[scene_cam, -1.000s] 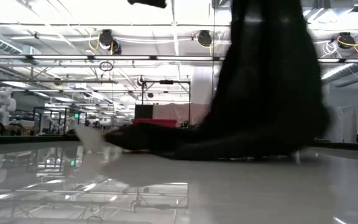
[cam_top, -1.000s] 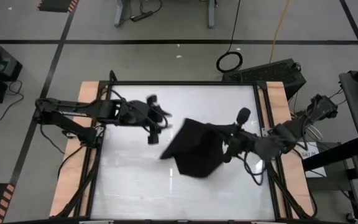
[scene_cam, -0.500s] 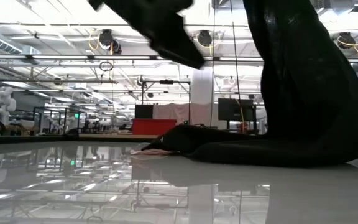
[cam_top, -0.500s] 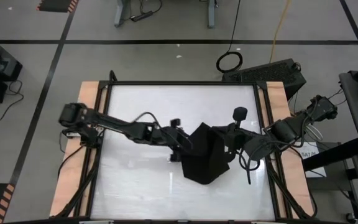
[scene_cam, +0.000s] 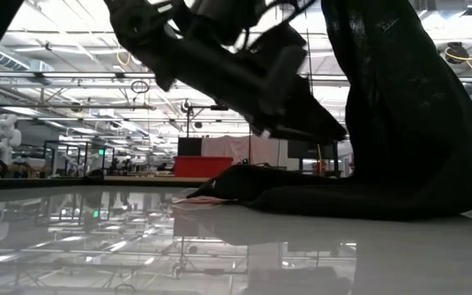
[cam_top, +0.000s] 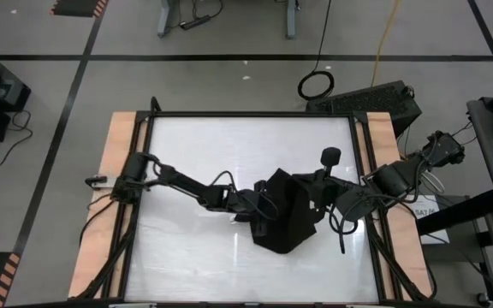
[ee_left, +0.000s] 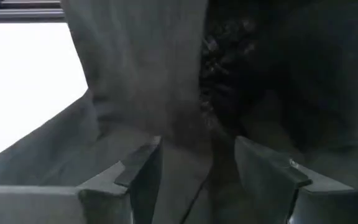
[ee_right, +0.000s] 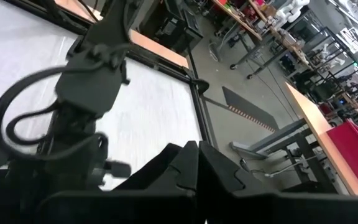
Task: Roll towel
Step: Roll the black towel
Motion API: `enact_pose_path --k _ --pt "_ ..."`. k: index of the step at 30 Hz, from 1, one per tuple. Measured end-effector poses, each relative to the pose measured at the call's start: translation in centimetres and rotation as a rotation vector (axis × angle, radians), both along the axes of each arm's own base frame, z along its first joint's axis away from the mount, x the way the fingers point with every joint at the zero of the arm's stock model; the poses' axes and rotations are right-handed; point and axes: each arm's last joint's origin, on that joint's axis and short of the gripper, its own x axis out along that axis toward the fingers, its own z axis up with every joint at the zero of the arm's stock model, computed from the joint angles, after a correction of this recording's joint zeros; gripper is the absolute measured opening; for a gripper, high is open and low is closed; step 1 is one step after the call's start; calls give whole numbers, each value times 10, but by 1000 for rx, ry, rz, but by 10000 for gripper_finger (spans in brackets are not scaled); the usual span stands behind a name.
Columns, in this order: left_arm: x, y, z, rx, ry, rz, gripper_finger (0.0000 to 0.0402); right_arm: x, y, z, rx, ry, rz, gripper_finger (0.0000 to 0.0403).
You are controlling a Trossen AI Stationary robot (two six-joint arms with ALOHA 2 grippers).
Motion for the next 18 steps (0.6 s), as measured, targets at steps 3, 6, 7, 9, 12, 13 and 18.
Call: enact_pose_path --k 3,6,7,9,12,13,18 --pt "12 -4 -9 -6 -17 5 205 0 0 0 0 0 0 0" --pt "23 -5 -17 6 -19 66 205 0 0 0 4 -3 -2 0" --pt "26 -5 -18 14 -22 84 204 0 0 0 5 -3 -3 0" --pt "31 -4 -18 28 -25 107 197 0 0 0 10 -6 -5 0" --pt "33 -3 -17 102 -6 132 146 -1 0 -1 17 -2 -12 0" --pt "32 -3 -17 131 7 130 118 -1 0 -1 16 2 -13 0" --pt "25 0 -9 300 112 122 13 -3 -2 -4 10 27 -20 0"
